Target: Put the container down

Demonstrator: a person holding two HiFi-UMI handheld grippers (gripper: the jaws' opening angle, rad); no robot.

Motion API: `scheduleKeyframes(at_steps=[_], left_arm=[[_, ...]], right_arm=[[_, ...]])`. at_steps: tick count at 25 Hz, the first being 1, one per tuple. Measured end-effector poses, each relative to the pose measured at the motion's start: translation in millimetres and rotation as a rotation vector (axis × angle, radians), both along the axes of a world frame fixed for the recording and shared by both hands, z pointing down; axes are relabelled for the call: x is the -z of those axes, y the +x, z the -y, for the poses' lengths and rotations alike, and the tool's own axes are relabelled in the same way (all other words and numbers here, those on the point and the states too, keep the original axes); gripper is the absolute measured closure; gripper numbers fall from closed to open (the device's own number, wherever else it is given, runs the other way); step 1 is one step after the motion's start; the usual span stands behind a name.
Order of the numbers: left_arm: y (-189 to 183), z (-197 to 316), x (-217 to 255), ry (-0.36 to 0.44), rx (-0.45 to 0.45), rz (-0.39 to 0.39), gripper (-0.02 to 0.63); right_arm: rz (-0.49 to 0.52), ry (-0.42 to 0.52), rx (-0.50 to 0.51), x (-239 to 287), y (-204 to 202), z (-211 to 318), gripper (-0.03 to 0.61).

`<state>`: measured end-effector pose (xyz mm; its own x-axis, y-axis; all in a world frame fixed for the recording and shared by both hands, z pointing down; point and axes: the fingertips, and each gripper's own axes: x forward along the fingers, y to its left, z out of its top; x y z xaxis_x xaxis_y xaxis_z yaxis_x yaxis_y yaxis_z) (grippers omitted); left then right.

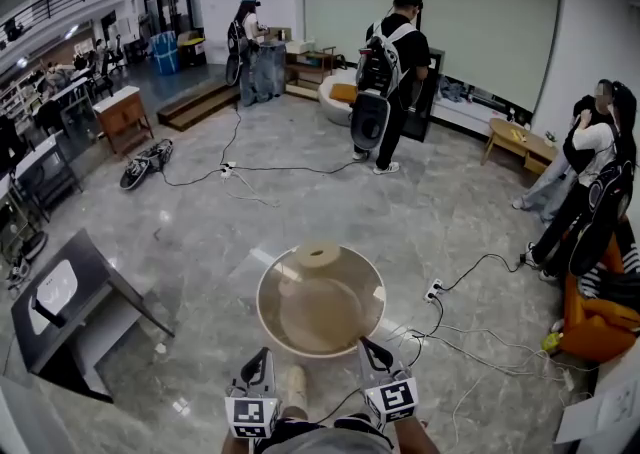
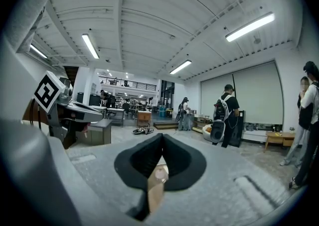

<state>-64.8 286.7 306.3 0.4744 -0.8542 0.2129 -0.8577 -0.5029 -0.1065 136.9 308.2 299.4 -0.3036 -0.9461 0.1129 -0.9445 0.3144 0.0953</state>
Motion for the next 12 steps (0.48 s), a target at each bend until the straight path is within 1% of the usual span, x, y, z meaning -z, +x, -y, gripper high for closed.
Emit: scheduleKeyframes(at_steps=[12], left_arm=[[-2.2,4.5,-6.7,-0.025,0.011,-0.006,0.597]], right_arm=[[0.011,-0.015,0.007,-6.3,-1.8,3.7,0.579]])
